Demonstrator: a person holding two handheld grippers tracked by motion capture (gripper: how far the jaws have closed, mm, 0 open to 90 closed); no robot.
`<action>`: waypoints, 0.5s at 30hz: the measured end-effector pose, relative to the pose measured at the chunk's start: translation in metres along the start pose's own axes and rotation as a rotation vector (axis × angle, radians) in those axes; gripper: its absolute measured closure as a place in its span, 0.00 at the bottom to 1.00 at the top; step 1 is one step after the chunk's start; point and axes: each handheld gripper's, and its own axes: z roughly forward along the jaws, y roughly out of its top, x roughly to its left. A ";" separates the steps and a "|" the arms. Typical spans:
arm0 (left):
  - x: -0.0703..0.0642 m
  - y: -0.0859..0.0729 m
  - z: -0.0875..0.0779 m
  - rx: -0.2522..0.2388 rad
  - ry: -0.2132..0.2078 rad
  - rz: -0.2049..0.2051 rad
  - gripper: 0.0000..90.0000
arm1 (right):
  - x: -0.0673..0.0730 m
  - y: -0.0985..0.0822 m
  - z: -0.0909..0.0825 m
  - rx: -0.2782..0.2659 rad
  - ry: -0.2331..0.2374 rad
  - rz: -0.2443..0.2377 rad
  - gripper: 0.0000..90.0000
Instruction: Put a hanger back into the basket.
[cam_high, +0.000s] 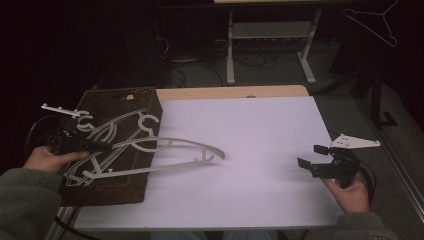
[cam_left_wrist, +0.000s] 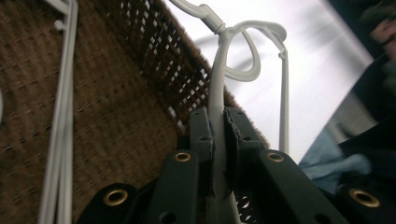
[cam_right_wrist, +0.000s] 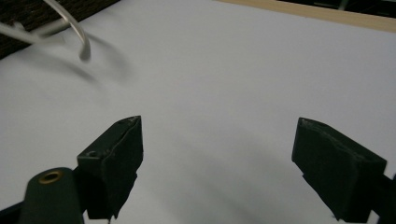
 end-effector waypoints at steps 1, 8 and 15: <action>0.002 -0.001 -0.004 -0.030 -0.007 -0.008 0.92 | 0.000 0.000 0.001 0.002 0.000 0.002 0.17; 0.016 -0.004 -0.028 -0.114 0.017 -0.037 0.92 | 0.001 -0.001 0.004 0.018 0.003 -0.005 0.17; 0.036 -0.014 -0.058 -0.212 0.063 -0.108 0.92 | 0.002 -0.001 0.005 0.020 0.002 -0.005 0.17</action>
